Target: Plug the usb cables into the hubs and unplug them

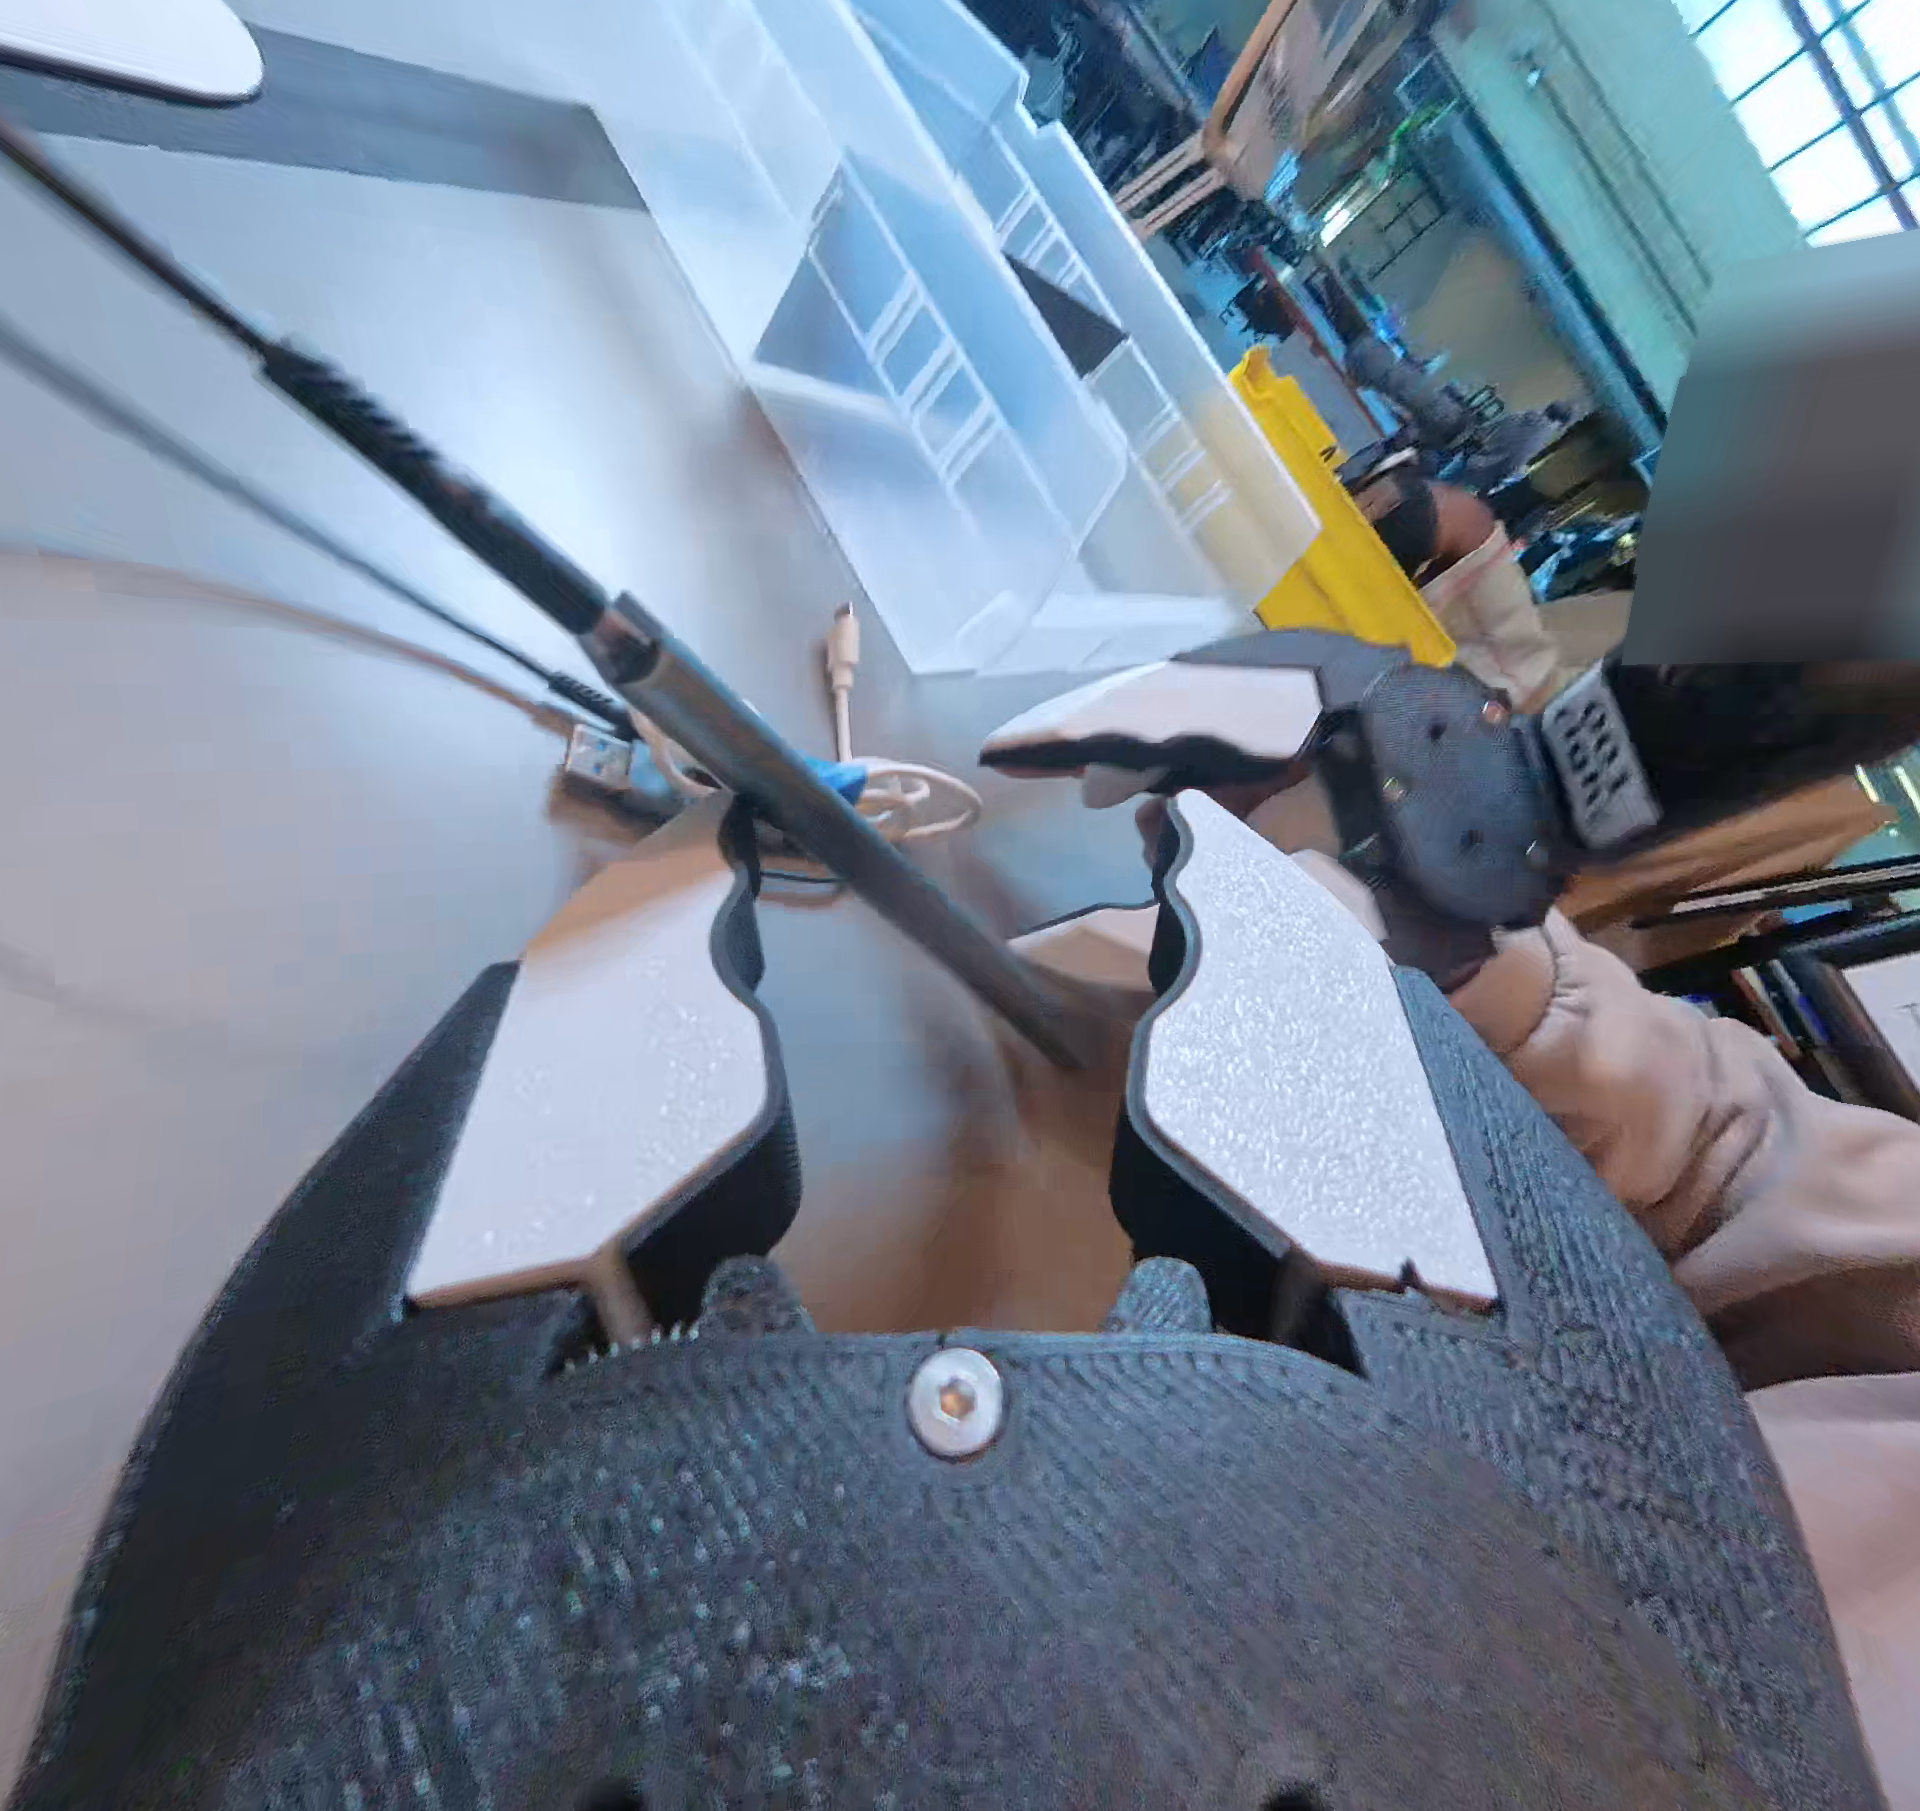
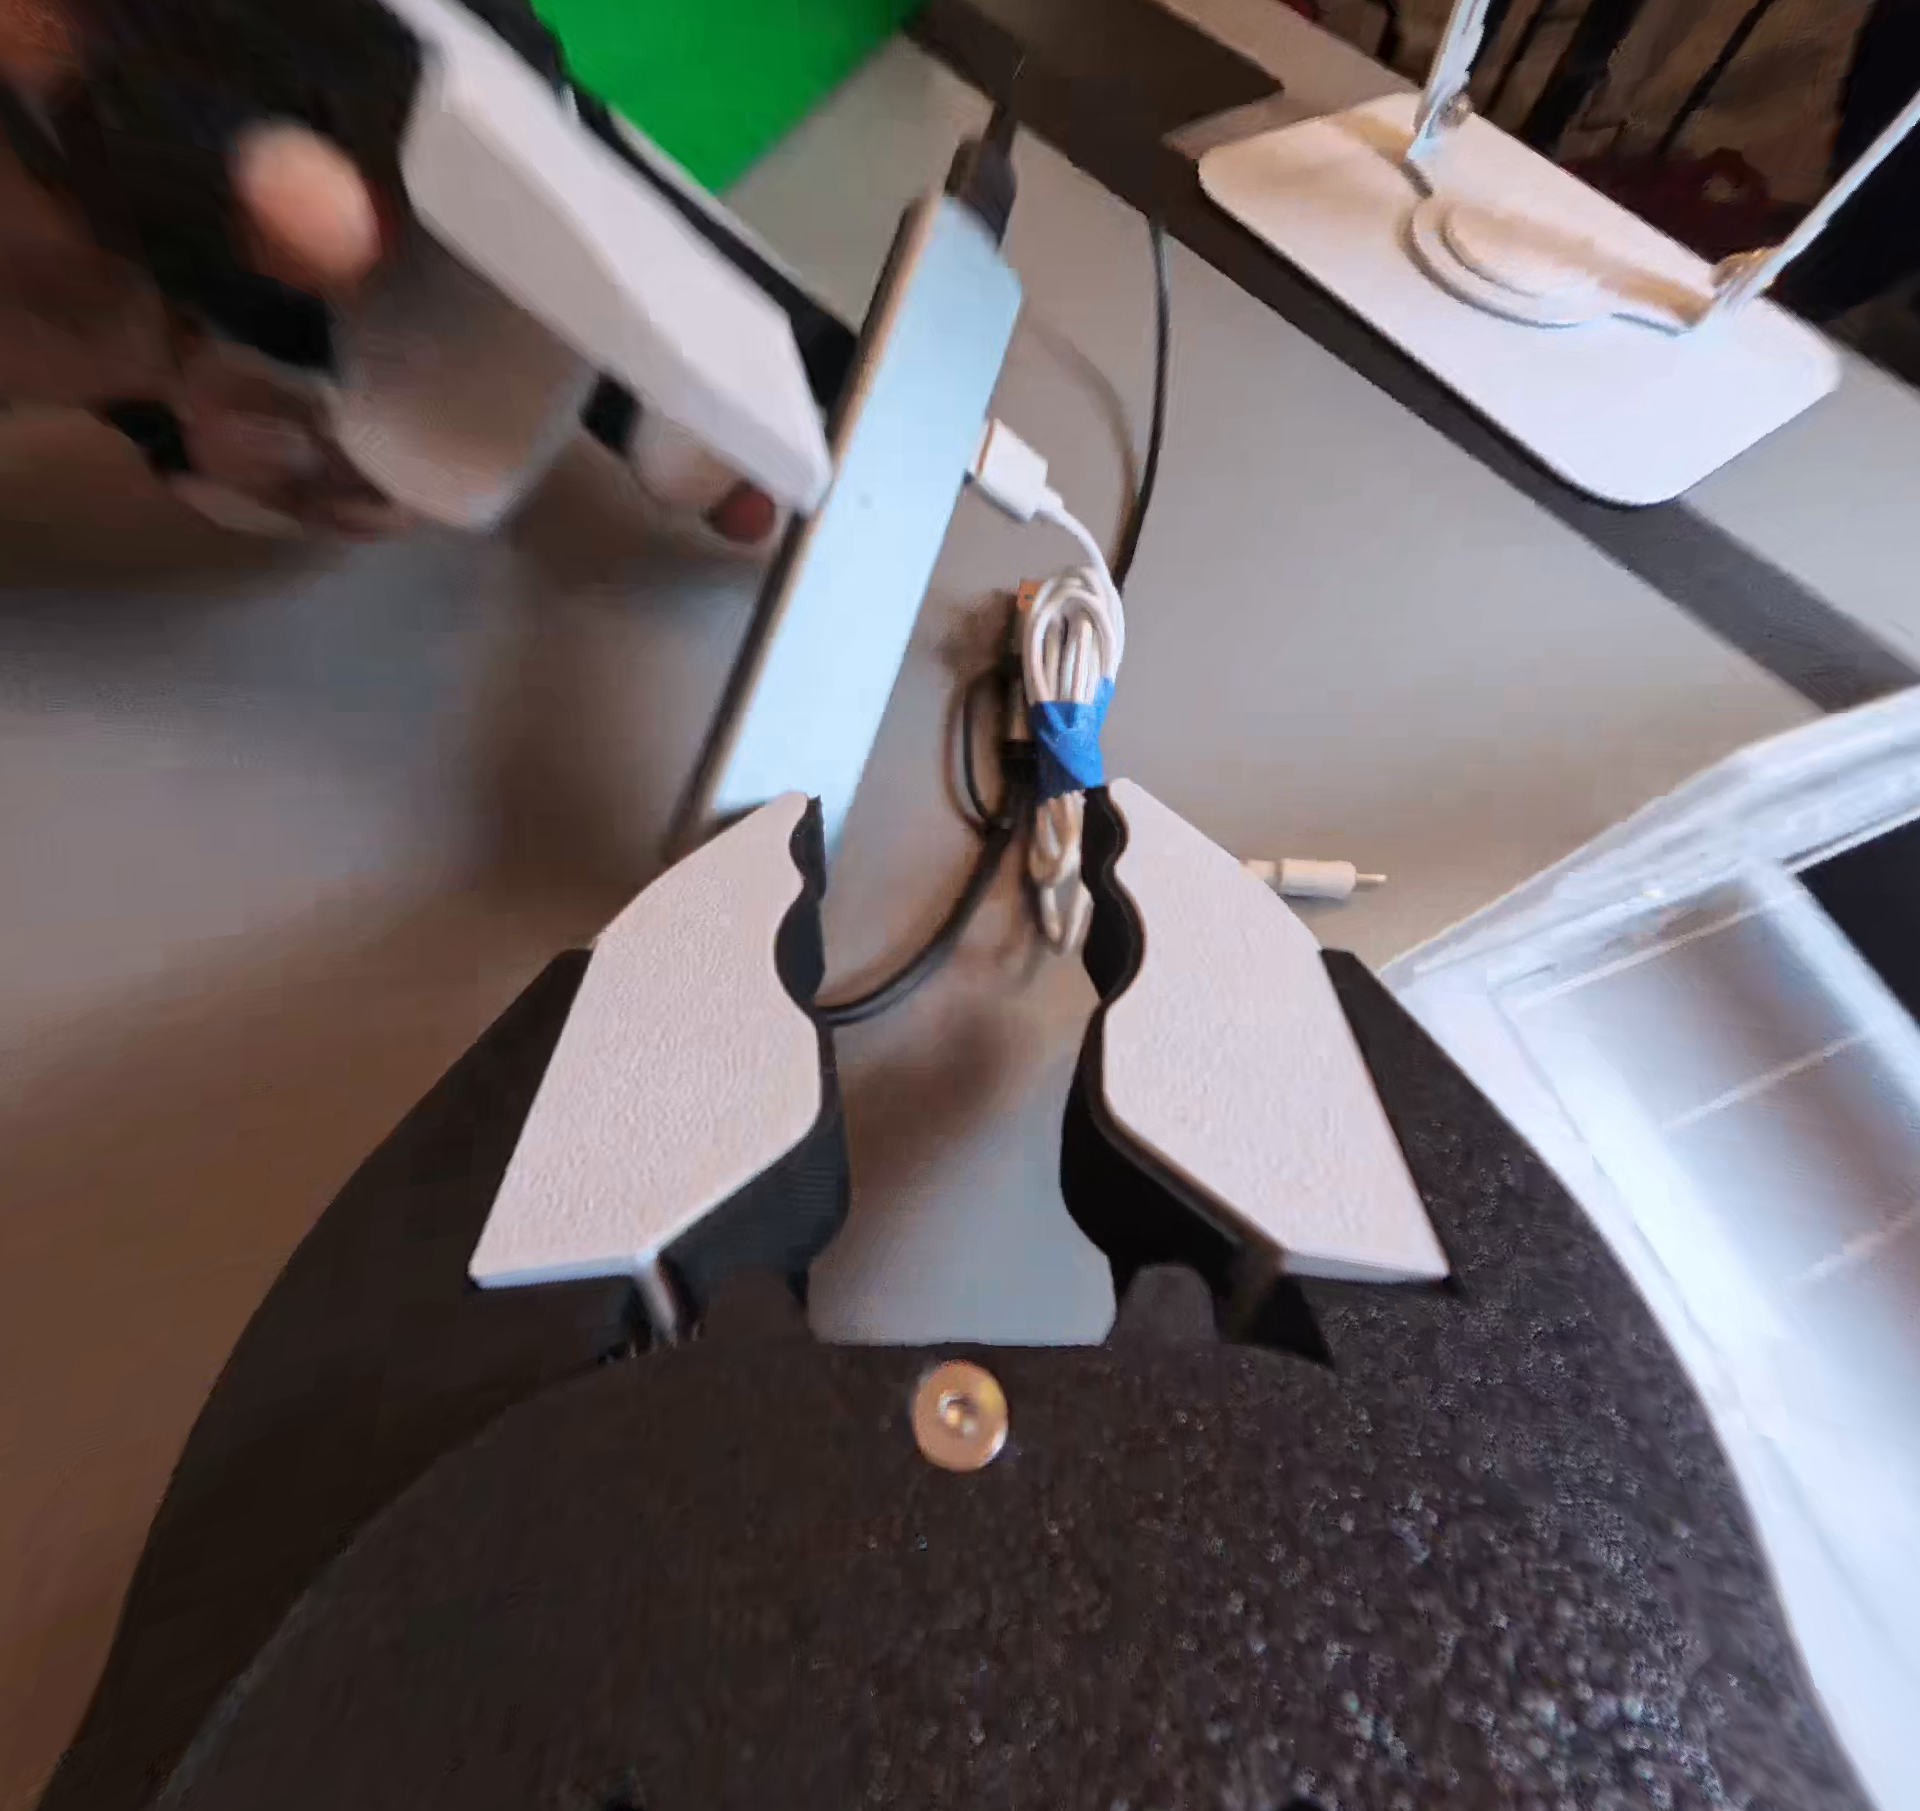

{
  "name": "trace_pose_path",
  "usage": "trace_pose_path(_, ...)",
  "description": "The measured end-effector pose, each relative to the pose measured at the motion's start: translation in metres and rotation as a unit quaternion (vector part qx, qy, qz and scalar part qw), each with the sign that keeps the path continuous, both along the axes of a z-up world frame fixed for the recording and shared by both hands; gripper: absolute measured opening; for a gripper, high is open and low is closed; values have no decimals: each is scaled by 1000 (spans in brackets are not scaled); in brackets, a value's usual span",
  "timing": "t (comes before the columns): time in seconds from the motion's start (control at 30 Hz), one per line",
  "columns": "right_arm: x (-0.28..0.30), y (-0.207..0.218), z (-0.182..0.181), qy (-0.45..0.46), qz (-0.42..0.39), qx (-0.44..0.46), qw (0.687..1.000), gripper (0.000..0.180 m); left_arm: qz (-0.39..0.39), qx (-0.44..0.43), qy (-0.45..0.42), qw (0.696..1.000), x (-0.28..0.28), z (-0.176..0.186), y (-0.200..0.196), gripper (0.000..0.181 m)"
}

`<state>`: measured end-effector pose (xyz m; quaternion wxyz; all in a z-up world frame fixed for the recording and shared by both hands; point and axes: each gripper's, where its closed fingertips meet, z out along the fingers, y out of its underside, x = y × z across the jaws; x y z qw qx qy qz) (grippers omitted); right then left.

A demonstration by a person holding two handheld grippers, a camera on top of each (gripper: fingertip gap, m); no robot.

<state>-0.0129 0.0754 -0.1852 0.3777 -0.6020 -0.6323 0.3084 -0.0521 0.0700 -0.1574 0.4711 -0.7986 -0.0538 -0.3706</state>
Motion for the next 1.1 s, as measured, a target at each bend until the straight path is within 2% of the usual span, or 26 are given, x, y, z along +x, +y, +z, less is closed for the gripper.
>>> trace_pose_path(0.03, -2, 4, -6, -16, 0, 49, 999, 43, 3, 4, -5, 1000, -3, 3, 2, 71)
trace_pose_path(0.1, -5, 4, -16, -37, 15, 103, 994, 37, 20, 7, 8, 1000, -11, 1, 5, 63)
trace_pose_path(0.17, -6, -7, -21, -42, 32, 88, 995, 38, 30, -6, 13, 999, -16, -10, 6, 56)
trace_pose_path(0.23, -8, -16, -18, -35, 42, 71, 996, 41, 32, -19, 23, 999, -20, -23, 4, 38)
trace_pose_path(0.3, -6, -20, -11, -23, 50, 66, 996, 44, 18, -2, 31, 999, -20, -20, 1, 20)
trace_pose_path(0.43, 5, -14, 13, 23, 36, 79, 996, 45, -23, 104, 89, 990, -5, 18, -8, 15)
trace_pose_path(0.57, 15, -29, 51, 103, 81, 61, 989, 37, -72, 228, 169, 956, 20, 57, -24, 11)
trace_pose_path(0.7, 13, -59, 72, 158, 129, -9, 979, 36, -112, 321, 147, 929, 54, 94, -46, 11)
trace_pose_path(0.77, 11, -68, 74, 171, 142, -1, 975, 39, -123, 341, 153, 919, 68, 100, -52, 11)
trace_pose_path(0.87, 9, -85, 83, 211, 155, -39, 964, 40, -133, 364, 124, 913, 85, 107, -59, 11)
trace_pose_path(1.0, 9, -91, 82, 218, 168, -11, 961, 23, -126, 380, 103, 910, 87, 111, -62, 11)
trace_pose_path(1.1, 10, -84, 74, 184, 166, 3, 969, 18, -128, 369, 118, 913, 81, 107, -61, 16)
